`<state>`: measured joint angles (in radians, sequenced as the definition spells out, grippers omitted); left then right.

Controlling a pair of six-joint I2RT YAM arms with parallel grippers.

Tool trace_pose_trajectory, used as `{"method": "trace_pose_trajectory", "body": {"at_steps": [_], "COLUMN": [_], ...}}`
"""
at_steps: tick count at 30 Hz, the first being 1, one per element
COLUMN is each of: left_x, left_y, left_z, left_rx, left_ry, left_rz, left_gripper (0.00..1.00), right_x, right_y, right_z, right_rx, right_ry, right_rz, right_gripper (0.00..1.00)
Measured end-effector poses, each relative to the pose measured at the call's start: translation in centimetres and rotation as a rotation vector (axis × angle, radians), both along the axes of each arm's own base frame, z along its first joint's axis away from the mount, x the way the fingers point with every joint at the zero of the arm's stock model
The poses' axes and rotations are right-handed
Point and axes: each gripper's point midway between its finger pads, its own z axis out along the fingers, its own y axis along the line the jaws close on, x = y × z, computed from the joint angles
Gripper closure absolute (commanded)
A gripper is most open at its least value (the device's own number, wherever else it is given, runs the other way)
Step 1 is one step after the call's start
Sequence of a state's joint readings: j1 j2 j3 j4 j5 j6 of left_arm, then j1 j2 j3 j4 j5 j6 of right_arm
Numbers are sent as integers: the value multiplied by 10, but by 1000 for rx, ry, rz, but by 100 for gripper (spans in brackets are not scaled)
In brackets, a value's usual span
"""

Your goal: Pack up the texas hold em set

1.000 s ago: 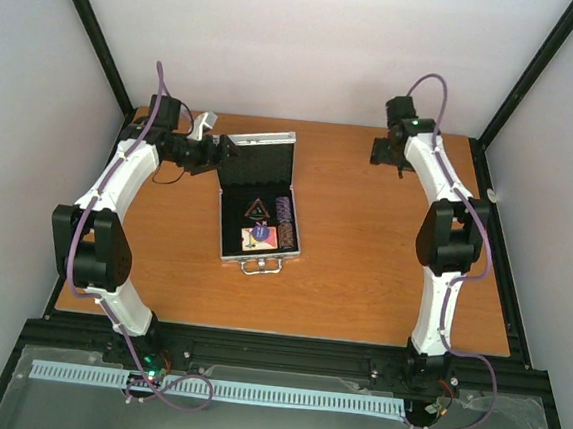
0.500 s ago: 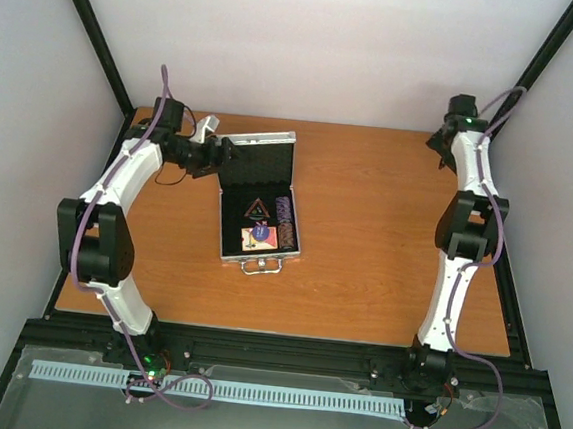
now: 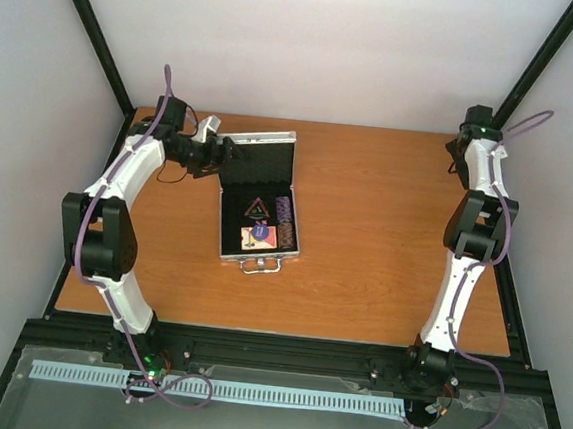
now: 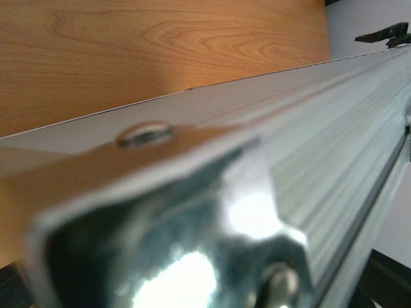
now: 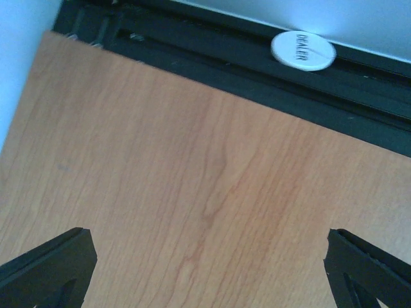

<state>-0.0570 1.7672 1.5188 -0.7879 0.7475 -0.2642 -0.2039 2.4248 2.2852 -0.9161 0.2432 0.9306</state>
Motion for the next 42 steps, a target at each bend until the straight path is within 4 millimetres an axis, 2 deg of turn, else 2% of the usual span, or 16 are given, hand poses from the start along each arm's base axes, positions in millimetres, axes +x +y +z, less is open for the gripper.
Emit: {"method": "trace_pose_trajectory", "body": {"at_steps": [4,8,11,13,19,25,30,35,42], "left_x": [3,5,5,5,5,5,7,10,14], "left_y": [0,0,0,0,0,0,0,0,0], "left_z": [0,-3,-5,-6,-9,-12,-13,-13,-10], "left_rx": [1,7,10,11,14,15,15,15,14], "left_ry": [9,24,33,36,43,48,51,51,44], "left_rz": [0,-3,-6,-8,-13,-15,-14,-14,-14], "left_gripper": [0,0,0,0,0,0,0,0,0], "right_x": [-13,-41,-59,-63,-64,-46,-31,-28,-20], "right_y": [-13,-22,-27,-32,-68,-94,-98,-99,-89], "right_z": [-17,-41,-46,-43,-30,-8,-13,-27,-29], "right_rx": [15,8,-5,-3,-3,-25,-28,-28,-42], "right_ry": [22,89,115,106,48,-30,-43,-18,15], "right_rz": [-90,-171,-220,-242,-307,-316,-294,-271,-126], "right_gripper": [0,0,0,0,0,0,0,2,0]}}
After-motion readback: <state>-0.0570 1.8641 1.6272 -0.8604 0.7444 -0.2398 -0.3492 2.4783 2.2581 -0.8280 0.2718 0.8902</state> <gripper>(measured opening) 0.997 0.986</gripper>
